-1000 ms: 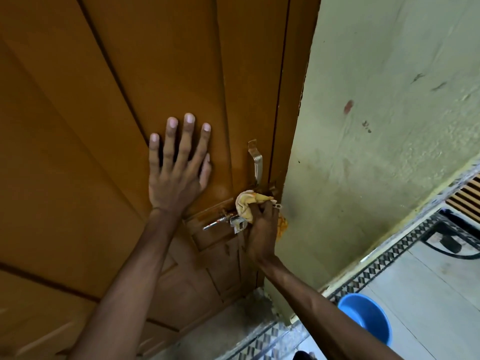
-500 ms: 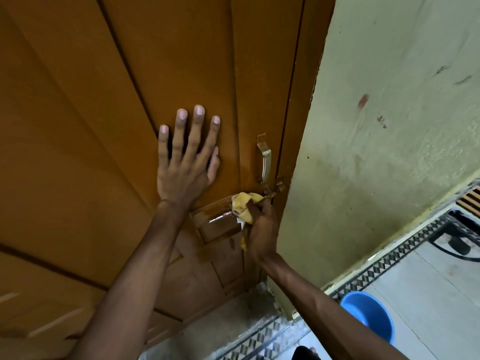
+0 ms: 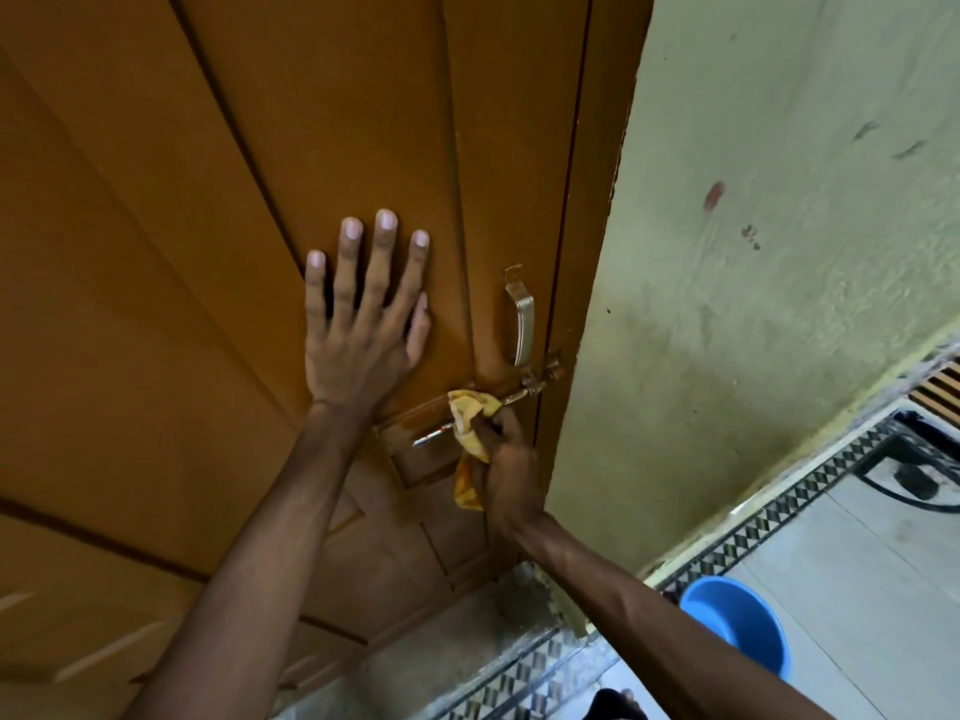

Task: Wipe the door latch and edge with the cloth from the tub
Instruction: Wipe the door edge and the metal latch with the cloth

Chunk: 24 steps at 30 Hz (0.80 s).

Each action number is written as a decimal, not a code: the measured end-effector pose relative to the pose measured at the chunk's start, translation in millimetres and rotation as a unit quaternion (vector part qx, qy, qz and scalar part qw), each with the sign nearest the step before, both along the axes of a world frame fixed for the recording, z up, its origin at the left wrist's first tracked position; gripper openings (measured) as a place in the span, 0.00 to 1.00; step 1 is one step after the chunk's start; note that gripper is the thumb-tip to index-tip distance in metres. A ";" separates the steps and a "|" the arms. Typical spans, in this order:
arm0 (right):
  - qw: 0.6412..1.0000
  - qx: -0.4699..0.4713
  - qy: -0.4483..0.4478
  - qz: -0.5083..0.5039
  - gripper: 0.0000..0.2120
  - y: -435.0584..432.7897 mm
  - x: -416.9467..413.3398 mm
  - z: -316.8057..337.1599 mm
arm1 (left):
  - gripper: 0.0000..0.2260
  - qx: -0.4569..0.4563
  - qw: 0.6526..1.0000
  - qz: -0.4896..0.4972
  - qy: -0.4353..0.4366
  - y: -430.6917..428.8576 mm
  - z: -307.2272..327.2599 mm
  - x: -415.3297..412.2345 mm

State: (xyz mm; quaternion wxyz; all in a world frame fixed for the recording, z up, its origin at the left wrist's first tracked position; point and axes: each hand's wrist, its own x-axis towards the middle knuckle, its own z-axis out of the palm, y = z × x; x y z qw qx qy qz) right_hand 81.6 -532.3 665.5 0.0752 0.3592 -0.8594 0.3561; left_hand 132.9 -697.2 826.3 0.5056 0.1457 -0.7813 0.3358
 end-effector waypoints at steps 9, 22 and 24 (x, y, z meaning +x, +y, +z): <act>0.986 -0.148 -0.081 0.000 0.15 22.4 -23.2 5.3 | 0.24 0.000 1.000 -0.002 0.006 -1.1 -0.5 -0.2; 0.991 -0.117 -0.057 0.000 0.17 21.9 -31.9 6.4 | 0.25 0.003 1.000 -0.002 0.008 -0.8 -0.7 -0.9; 0.991 -0.118 -0.068 -0.001 0.16 12.6 -15.3 9.7 | 0.25 0.001 1.000 -0.004 0.007 -0.6 -0.6 -0.8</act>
